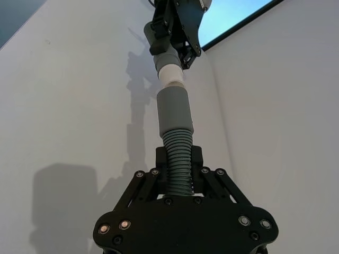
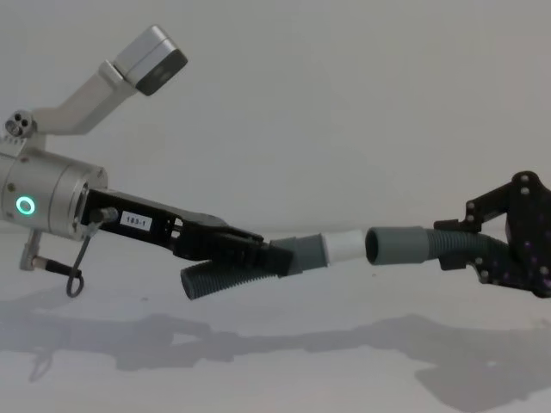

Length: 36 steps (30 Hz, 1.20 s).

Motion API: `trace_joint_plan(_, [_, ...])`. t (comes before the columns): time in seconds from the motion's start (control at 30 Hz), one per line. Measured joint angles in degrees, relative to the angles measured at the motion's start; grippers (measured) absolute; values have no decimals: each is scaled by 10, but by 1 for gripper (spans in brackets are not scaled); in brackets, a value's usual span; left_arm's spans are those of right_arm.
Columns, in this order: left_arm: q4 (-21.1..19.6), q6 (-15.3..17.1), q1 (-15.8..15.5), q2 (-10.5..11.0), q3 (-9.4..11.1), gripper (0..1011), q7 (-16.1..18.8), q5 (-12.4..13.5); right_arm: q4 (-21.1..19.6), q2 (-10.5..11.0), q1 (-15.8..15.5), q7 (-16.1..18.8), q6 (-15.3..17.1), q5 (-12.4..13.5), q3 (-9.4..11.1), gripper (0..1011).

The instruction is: Use both hands to pick up one end of the pipe from the table, align the ends, and insert them.

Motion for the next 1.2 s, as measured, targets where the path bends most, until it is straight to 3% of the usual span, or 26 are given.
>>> trace_joint_plan(1.2, [31,-9,-9,-22,-3,327,-7,14,11,-2,9,-9,-4,8,-15,226])
